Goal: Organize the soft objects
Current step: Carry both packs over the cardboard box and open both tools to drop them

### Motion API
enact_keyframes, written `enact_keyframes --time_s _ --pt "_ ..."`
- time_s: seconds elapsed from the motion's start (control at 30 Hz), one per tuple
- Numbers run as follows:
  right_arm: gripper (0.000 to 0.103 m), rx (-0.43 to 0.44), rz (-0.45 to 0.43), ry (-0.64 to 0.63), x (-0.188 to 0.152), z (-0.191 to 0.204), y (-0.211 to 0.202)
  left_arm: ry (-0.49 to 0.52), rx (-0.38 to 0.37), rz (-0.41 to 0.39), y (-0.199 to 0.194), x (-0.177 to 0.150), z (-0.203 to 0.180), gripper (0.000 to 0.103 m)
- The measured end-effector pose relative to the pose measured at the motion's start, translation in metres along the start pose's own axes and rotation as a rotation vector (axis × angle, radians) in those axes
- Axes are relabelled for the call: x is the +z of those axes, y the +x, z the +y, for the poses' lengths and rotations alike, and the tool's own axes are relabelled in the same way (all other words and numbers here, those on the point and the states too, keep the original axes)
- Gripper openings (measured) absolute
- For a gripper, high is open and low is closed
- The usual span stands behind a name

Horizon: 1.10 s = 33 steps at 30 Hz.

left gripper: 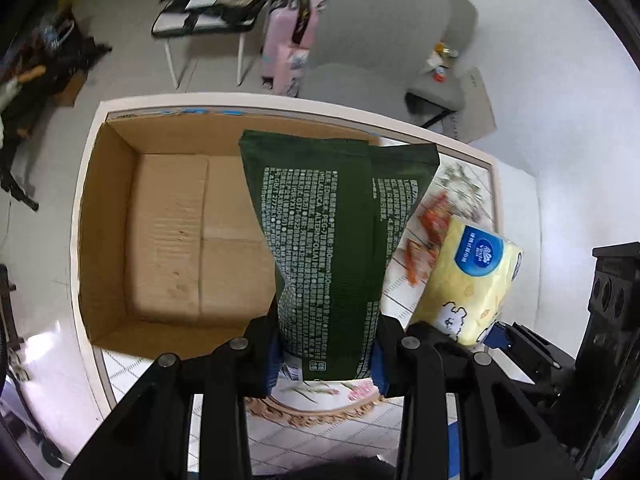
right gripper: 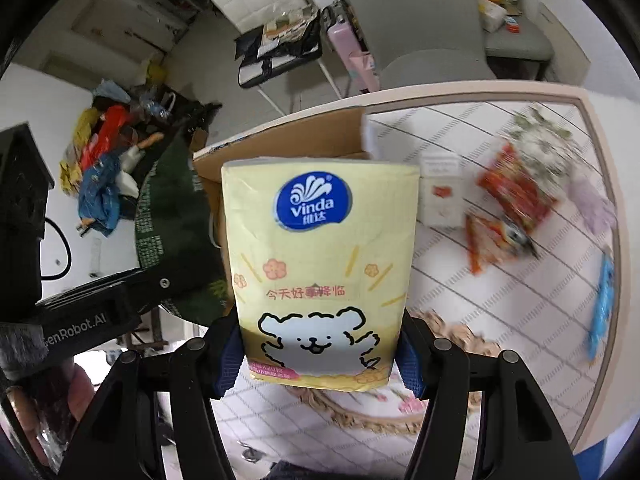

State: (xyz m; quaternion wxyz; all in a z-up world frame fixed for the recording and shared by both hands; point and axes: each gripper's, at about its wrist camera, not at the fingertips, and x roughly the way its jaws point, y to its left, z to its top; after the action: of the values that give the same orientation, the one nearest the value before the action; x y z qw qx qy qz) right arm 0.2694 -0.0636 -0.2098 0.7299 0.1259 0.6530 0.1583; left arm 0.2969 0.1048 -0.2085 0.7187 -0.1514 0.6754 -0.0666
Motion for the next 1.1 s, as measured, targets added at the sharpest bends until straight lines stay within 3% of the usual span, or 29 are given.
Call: enact_keyframes --time_s 0.23,0.4,0.77,0.83,0.87,0.93,1.0,1.1 --pt "0.066 -0.108 0.083 -0.047 0.048 0.031 0.086 -0.048 -0.027 0.111 0.057 0.049 0.054 0.032" --pt "0.066 -0.174 0.121 -0.068 0.072 0.033 0.129 -0.049 -0.052 0.174 0.089 0.071 0.072 0.032" --pt "0.067 -0.216 0.142 -0.045 0.102 0.025 0.160 0.016 -0.010 0.223 0.111 0.088 0.066 0.033" --pt "0.071 -0.219 0.151 -0.044 0.104 0.024 0.160 0.019 -0.008 0.228 0.113 0.090 0.066 0.034" --pt "0.074 -0.220 0.153 -0.051 0.105 0.026 0.159 0.013 -0.011 0.227 0.111 0.090 0.068 0.037" --pt "0.084 -0.225 0.149 -0.060 0.105 0.028 0.157 0.012 -0.008 0.209 0.106 0.092 0.070 0.052" --pt "0.084 -0.227 0.144 -0.066 0.104 0.031 0.153 0.028 0.022 0.180 0.099 0.092 0.070 0.075" --pt "0.090 -0.244 0.140 -0.064 0.100 0.035 0.147 0.049 0.052 0.153 0.088 0.087 0.072 0.089"
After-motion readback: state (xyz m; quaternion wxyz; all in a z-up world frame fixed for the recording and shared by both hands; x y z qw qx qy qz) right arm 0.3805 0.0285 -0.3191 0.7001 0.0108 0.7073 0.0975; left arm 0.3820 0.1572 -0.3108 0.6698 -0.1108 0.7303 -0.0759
